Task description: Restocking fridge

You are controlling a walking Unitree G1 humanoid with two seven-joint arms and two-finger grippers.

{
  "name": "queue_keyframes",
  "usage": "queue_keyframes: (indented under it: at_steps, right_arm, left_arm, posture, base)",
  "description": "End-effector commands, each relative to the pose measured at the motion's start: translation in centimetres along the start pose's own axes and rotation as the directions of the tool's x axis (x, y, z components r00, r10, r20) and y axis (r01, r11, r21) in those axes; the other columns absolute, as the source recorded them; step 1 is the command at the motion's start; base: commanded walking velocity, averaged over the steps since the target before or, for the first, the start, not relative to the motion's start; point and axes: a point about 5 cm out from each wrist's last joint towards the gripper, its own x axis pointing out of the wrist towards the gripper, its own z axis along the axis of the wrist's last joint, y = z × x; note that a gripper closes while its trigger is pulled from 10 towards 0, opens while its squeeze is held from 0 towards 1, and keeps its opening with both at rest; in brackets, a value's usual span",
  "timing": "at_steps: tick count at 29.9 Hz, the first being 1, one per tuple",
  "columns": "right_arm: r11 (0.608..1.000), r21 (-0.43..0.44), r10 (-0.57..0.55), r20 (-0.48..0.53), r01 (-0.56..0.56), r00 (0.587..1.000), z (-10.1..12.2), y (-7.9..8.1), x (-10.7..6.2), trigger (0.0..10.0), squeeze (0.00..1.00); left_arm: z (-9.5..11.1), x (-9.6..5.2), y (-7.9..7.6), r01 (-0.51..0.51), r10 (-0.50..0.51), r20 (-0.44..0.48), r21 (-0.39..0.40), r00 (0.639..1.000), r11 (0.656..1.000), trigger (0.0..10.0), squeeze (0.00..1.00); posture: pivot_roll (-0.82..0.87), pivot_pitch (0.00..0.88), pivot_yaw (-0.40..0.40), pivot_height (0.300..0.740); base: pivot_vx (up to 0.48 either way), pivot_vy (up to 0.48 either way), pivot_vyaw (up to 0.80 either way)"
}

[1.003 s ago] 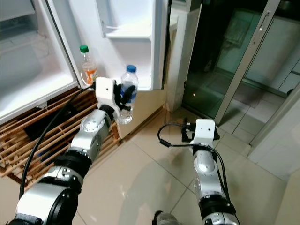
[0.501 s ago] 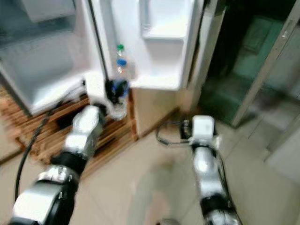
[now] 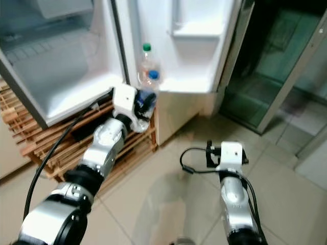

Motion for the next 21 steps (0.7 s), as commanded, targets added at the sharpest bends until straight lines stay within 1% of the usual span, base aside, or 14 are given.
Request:
queue_keyframes:
  at_steps: [1, 2, 4, 8, 10, 12, 15, 16, 18, 20, 21]
  right_arm:
    - [1.000, -0.017, 0.018, 0.018, -0.018, 1.000, 0.5, 0.3, 0.4, 10.0, 0.00]
    - [1.000, -0.019, 0.019, 0.020, -0.018, 1.000, 0.6, 0.4, 0.4, 10.0, 0.00]
    - [1.000, -0.018, 0.013, 0.038, -0.012, 0.999, 1.1, 0.4, 0.6, 10.0, 0.00]
    - [1.000, -0.016, 0.006, 0.059, -0.005, 0.998, 1.6, 0.2, 0.9, 10.0, 0.00]
    - [1.000, -0.014, 0.006, 0.051, -0.005, 0.999, 1.5, 0.3, 0.9, 10.0, 0.00]
    - [1.000, -0.018, 0.009, 0.045, -0.008, 0.999, 1.5, 0.4, 1.0, 10.0, 0.00]
    - [1.000, -0.007, 0.005, 0.063, -0.005, 0.998, 1.7, 0.6, 1.0, 10.0, 0.00]
    - [1.000, -0.007, 0.006, 0.069, -0.006, 0.998, 1.8, 0.7, 1.0, 10.0, 0.00]
    - [1.000, -0.010, 0.006, 0.073, -0.005, 0.997, 1.9, 0.8, 1.1, 10.0, 0.00]
    - [1.000, -0.010, 0.007, 0.074, -0.006, 0.997, 1.9, 0.8, 1.1, 10.0, 0.00]
    - [1.000, -0.007, 0.006, 0.060, -0.005, 0.998, 1.8, 0.9, 1.2, 10.0, 0.00]
  left_arm:
    - [0.6, 0.0, 0.5, -0.005, 0.005, 0.028, 0.006, 1.000, 1.000, 10.0, 0.00]
    - [0.7, 0.1, 0.4, -0.001, 0.001, 0.031, 0.007, 1.000, 1.000, 10.0, 0.00]
    - [0.9, 0.1, 0.2, 0.017, -0.018, 0.041, 0.010, 0.999, 1.000, 10.0, 0.00]
    - [1.4, 0.5, -0.2, 0.029, -0.030, 0.064, 0.014, 0.997, 0.999, 10.0, 0.00]
    - [1.7, 0.6, -0.4, 0.038, -0.040, 0.076, 0.028, 0.996, 0.999, 10.0, 0.00]
    - [1.8, 0.6, -0.6, 0.050, -0.052, 0.082, 0.030, 0.995, 0.998, 10.0, 0.00]
    - [1.9, 0.7, -0.8, 0.063, -0.065, 0.081, 0.025, 0.995, 0.998, 10.0, 0.00]
    - [1.9, 0.7, -0.9, 0.065, -0.067, 0.080, 0.028, 0.995, 0.998, 10.0, 0.00]
    - [1.8, 0.7, -1.1, 0.103, -0.103, 0.075, 0.004, 0.992, 0.995, 10.0, 0.00]
    - [1.8, 0.7, -1.2, 0.116, -0.115, 0.079, -0.009, 0.990, 0.993, 10.0, 0.00]
    - [1.9, 0.6, -1.2, 0.116, -0.116, 0.083, 0.002, 0.990, 0.993, 10.0, 0.00]
  posture:
    - [-0.22, 0.000, 0.049, 0.740]
    - [-0.22, 0.000, 0.049, 0.740]
    - [-0.23, 0.000, 0.054, 0.740]
    - [-0.24, 0.000, 0.057, 0.740]
    - [-0.24, 0.000, 0.057, 0.740]
    - [-0.24, 0.000, 0.060, 0.740]
    - [-0.25, 0.000, 0.069, 0.740]
    - [-0.25, 0.000, 0.072, 0.740]
    - [-0.24, 0.000, 0.079, 0.740]
    - [-0.24, 0.000, 0.079, 0.740]
    - [-0.24, 0.000, 0.079, 0.740]
  base:
    - [0.000, 0.000, 0.00]
    - [0.000, 0.000, 0.00]
    - [0.000, 0.000, -0.59]
    - [0.000, 0.000, 0.00]
    - [0.000, 0.000, -0.45]
    - [0.000, 0.000, -0.79]
    - [0.000, 0.000, -0.77]
    - [0.000, 0.000, 0.00]
    - [0.000, 0.000, 0.00]
    - [0.000, 0.000, 0.00]
    - [0.000, 0.000, -0.80]
